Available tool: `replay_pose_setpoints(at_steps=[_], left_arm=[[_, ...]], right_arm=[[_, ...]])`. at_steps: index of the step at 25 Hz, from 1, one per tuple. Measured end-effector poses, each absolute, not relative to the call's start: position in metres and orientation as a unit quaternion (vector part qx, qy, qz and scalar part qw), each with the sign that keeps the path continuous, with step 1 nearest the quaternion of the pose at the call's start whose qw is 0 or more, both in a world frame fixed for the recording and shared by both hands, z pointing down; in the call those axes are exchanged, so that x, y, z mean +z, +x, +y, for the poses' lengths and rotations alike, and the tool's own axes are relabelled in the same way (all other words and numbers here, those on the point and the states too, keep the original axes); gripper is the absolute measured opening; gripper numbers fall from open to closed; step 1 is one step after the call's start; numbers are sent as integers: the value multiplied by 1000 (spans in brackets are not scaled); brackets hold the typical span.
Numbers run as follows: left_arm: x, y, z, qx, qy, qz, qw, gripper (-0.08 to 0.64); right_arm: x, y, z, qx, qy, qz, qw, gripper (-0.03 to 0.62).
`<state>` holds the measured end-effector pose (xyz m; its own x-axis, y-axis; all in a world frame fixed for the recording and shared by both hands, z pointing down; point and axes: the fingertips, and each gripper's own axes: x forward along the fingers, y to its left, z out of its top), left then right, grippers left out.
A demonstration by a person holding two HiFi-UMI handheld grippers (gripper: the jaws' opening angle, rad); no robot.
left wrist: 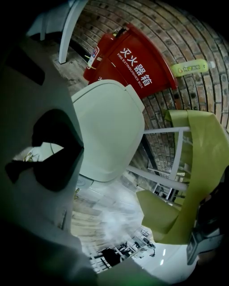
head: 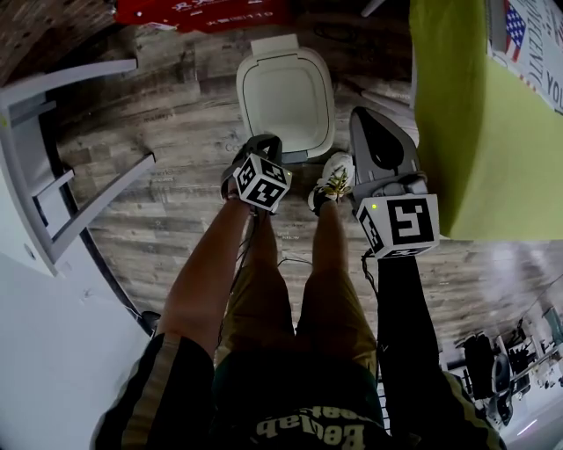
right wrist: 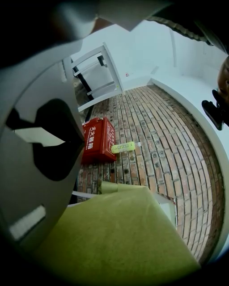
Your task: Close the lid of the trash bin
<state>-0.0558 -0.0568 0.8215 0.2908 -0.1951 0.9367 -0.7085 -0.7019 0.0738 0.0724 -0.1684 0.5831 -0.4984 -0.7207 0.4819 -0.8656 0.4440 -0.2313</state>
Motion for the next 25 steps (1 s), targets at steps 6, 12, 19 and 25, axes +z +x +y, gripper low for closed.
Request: replay_pose_setpoints(at_steps=[6,12,19,25], left_arm=[[821,-56,-55,514,763,-304,248,9],[821,-57,-56,507,765,-310,247,8],[820,-57,-57,493,772,-325,235,9],[820,-58,-58,475,766,-351,254,9]], right_arm=[[582,73,-168,228,476,-835,158,14],[583,72,-164,228,475,-835,160,14],[582,74,-161,226,476,-834,163,14],[582,73,-161,225,476,-835,162,14]])
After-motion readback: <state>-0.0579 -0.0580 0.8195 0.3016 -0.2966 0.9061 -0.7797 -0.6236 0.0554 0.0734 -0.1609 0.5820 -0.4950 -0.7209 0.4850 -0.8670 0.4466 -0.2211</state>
